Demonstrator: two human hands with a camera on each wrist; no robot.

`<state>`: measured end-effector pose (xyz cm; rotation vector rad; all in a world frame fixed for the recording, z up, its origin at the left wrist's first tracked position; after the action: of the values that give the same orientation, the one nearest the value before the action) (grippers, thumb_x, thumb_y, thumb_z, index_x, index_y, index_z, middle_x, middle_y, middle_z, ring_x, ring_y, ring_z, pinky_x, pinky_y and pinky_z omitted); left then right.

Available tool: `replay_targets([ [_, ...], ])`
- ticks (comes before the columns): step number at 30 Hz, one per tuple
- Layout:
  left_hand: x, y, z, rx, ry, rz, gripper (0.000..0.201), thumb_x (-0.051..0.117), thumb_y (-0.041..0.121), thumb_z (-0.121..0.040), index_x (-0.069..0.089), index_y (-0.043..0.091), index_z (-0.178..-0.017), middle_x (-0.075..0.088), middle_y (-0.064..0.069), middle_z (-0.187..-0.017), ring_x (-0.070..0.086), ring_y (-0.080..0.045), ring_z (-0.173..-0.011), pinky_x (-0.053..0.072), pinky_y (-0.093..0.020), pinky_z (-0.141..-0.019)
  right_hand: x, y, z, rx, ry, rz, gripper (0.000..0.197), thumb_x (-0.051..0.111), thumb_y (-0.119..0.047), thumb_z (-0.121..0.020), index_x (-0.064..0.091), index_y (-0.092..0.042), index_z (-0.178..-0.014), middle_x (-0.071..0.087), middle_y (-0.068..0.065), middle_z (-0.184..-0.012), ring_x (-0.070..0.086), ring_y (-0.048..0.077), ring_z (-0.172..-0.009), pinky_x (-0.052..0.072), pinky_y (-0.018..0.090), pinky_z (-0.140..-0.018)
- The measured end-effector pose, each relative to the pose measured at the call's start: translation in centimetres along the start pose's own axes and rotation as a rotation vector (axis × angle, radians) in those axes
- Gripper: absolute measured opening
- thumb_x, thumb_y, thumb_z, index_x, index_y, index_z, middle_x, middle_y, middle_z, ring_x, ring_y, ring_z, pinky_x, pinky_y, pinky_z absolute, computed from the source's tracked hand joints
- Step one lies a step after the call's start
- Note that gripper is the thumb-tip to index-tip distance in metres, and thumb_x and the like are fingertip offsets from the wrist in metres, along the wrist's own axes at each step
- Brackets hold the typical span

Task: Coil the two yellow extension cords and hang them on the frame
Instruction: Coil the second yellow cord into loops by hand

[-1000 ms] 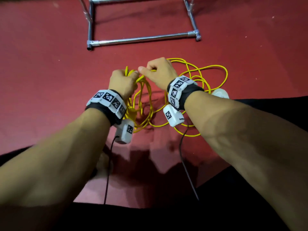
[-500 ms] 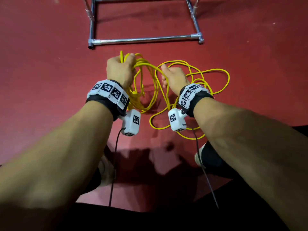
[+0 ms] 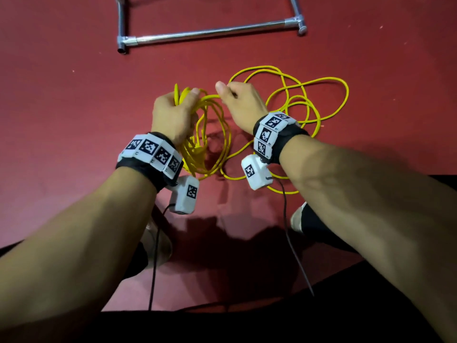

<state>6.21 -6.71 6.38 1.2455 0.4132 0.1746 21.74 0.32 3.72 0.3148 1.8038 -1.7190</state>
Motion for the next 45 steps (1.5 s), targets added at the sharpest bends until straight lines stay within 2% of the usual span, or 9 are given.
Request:
replay_targets([
  [7, -1.5, 1.3, -0.9, 0.022, 0.064, 0.156, 0.038, 0.069, 0.037, -0.083, 0.051, 0.022, -0.053, 0.035, 0.007, -0.043, 0.028, -0.013, -0.038, 0.024, -0.025, -0.044, 0.4, 1.2, 0.7, 0.055, -0.133, 0.04, 0.035, 0.064, -0.046, -0.092, 0.055, -0.021, -0.069, 0.047, -0.007, -0.057, 0.041, 0.01, -0.053, 0.035, 0.029, -0.056],
  [11, -3.5, 2.0, -1.7, -0.009, 0.125, 0.262, 0.048, 0.068, 0.034, -0.09, 0.058, 0.022, -0.044, 0.037, 0.003, -0.044, 0.027, -0.013, -0.036, 0.021, -0.023, -0.043, 0.6, 4.8, 2.2, 0.175, -0.235, 0.235, 0.049, 0.057, -0.049, -0.096, 0.056, -0.005, -0.075, 0.045, 0.002, -0.062, 0.04, 0.019, -0.057, 0.03, 0.032, -0.055],
  [14, -5.0, 2.6, -2.1, -0.028, 0.143, 0.318, 0.034, 0.067, 0.036, -0.085, 0.059, 0.02, -0.057, 0.045, -0.002, -0.05, 0.03, -0.014, -0.037, 0.024, -0.023, -0.045, 0.2, 5.7, 3.1, 0.255, -0.205, 0.185, 0.048, 0.046, -0.052, -0.1, 0.061, -0.013, -0.076, 0.063, -0.004, -0.069, 0.047, 0.008, -0.049, 0.034, 0.027, -0.054],
  [19, -4.9, 2.9, -1.7, 0.076, 0.091, 0.353, 0.009, 0.057, 0.015, -0.086, 0.053, 0.014, -0.078, 0.051, 0.0, -0.057, 0.044, -0.015, -0.042, 0.032, -0.023, -0.045, -0.6, 2.6, 1.7, 0.184, -0.052, 0.255, 0.051, 0.033, -0.048, -0.103, 0.063, -0.009, -0.09, 0.066, 0.015, -0.09, 0.056, 0.039, -0.092, 0.041, 0.039, -0.079],
  [23, -4.9, 2.6, -1.2, 0.171, 0.083, 0.314, 0.017, 0.057, 0.016, -0.099, 0.049, 0.004, -0.106, 0.062, -0.002, -0.075, 0.069, -0.021, -0.06, 0.048, -0.027, -0.049, -0.3, -0.3, 1.2, 0.146, -0.03, 0.239, 0.035, 0.034, -0.035, -0.104, 0.058, -0.009, -0.109, 0.064, 0.019, -0.116, 0.052, 0.04, -0.111, 0.037, 0.04, -0.086],
  [30, -5.4, 1.7, -1.0, 0.212, 0.135, 0.264, 0.016, 0.071, 0.016, -0.09, 0.065, 0.002, -0.09, 0.074, -0.006, -0.08, 0.073, -0.023, -0.066, 0.059, -0.036, -0.063, 1.5, -5.1, 1.2, -0.165, -0.059, 0.118, 0.025, 0.063, -0.035, -0.075, 0.046, -0.024, -0.06, 0.046, -0.008, -0.046, 0.042, 0.017, -0.055, 0.049, 0.032, -0.07],
  [34, -4.8, 1.4, -0.5, 0.214, 0.148, 0.099, 0.032, 0.07, 0.025, -0.089, 0.061, -0.005, -0.094, 0.063, 0.001, -0.068, 0.063, -0.009, -0.056, 0.052, -0.033, -0.054, 1.8, -8.6, 1.9, -0.344, -0.116, -0.092, 0.019, 0.058, -0.023, -0.069, 0.045, -0.024, -0.056, 0.037, -0.009, -0.046, 0.036, 0.005, -0.048, 0.032, 0.01, -0.055],
  [38, -3.6, 1.5, 0.3, 0.174, 0.146, -0.012, 0.029, 0.065, 0.024, -0.091, 0.048, 0.015, -0.07, 0.05, 0.007, -0.053, 0.051, -0.005, -0.041, 0.045, -0.026, -0.04, 1.9, -9.5, 1.3, -0.344, -0.139, -0.275, 0.012, 0.055, -0.016, -0.07, 0.058, -0.007, -0.064, 0.046, -0.01, -0.046, 0.045, 0.0, -0.046, 0.038, 0.02, -0.053],
  [45, -2.9, 0.8, 0.5, 0.059, 0.112, 0.139, 0.026, 0.056, 0.022, -0.097, 0.058, 0.012, -0.073, 0.053, -0.001, -0.049, 0.048, -0.018, -0.035, 0.037, -0.022, -0.038, 2.5, -7.7, 0.8, -0.256, -0.082, -0.312, 0.016, 0.068, -0.019, -0.075, 0.054, -0.024, -0.079, 0.059, -0.01, -0.064, 0.063, 0.021, -0.061, 0.052, 0.036, -0.063],
])
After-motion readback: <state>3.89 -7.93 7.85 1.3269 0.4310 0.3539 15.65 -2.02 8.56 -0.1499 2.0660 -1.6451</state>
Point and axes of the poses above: each hand's wrist, its own z-axis away from the middle knuckle, its own x-axis out of the palm, y = z × x, the point moved 4 cm from there along -z, towards the middle knuckle
